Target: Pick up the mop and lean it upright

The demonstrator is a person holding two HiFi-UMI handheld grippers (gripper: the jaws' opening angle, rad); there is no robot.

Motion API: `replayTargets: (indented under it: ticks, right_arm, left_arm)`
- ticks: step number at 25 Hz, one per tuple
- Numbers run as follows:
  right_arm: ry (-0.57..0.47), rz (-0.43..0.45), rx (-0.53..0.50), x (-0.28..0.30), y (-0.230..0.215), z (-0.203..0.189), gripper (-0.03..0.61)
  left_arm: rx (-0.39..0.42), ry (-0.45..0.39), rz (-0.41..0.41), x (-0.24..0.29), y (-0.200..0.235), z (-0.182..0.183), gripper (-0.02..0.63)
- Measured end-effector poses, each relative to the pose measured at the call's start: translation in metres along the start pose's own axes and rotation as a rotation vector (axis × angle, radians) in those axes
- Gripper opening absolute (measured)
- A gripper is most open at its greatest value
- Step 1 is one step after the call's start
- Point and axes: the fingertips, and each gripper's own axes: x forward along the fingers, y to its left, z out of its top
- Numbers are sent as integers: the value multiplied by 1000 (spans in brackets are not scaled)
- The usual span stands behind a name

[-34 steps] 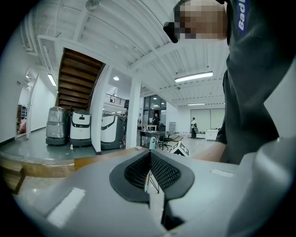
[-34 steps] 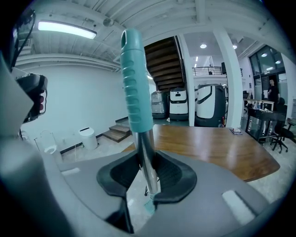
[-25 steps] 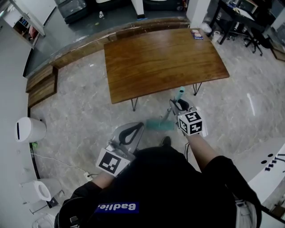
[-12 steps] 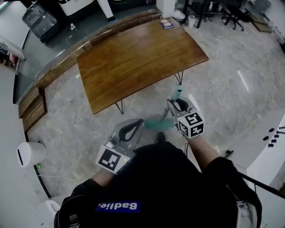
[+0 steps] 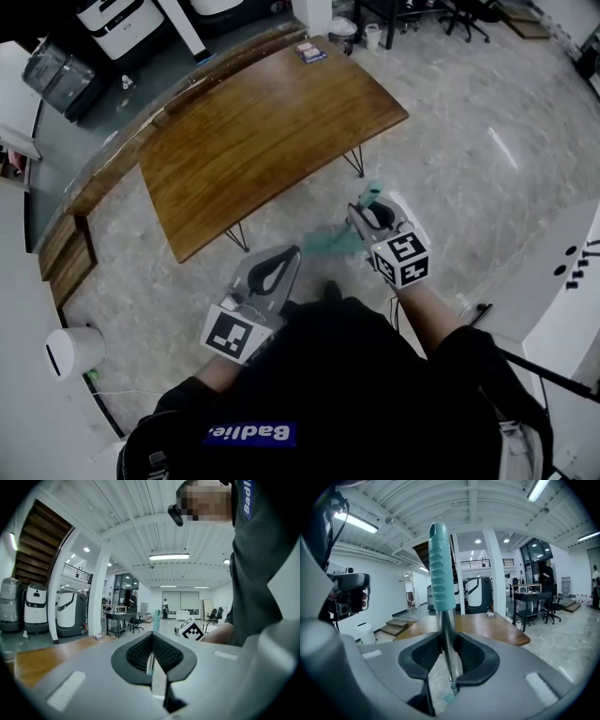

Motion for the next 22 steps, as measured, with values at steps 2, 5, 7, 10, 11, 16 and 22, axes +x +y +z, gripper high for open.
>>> replayTargets:
  ticks: [2,5,7,10,11,16,22]
  right_arm:
    - [-7,-22,2,-5,-11,2,110]
    - [-13,-60,6,-9,-24,7,110]
    - [-12,-86,11,-9,-31,10,110]
    - [-7,-128,22,-9,-39,12,110]
    - [-5,-143,25,-9,-42,13,110]
    - [6,-231,48,-6,-58,19,109]
    - [21,-350,67,-9,-68,28,107]
  left_arm:
    - [1,-2,-12,7,0,1,18]
    - [-2,-9,-43,18,3,1,18]
    - [-11,-9,-71,24,6,0,18]
    - [-23,-8,-117,33,13,-2,18]
    - [-26,-9,-132,36,17,-2,18]
    - [-26,-22,-227,55,47,4,18]
    - [-33,-55,-339,72,78,12,18]
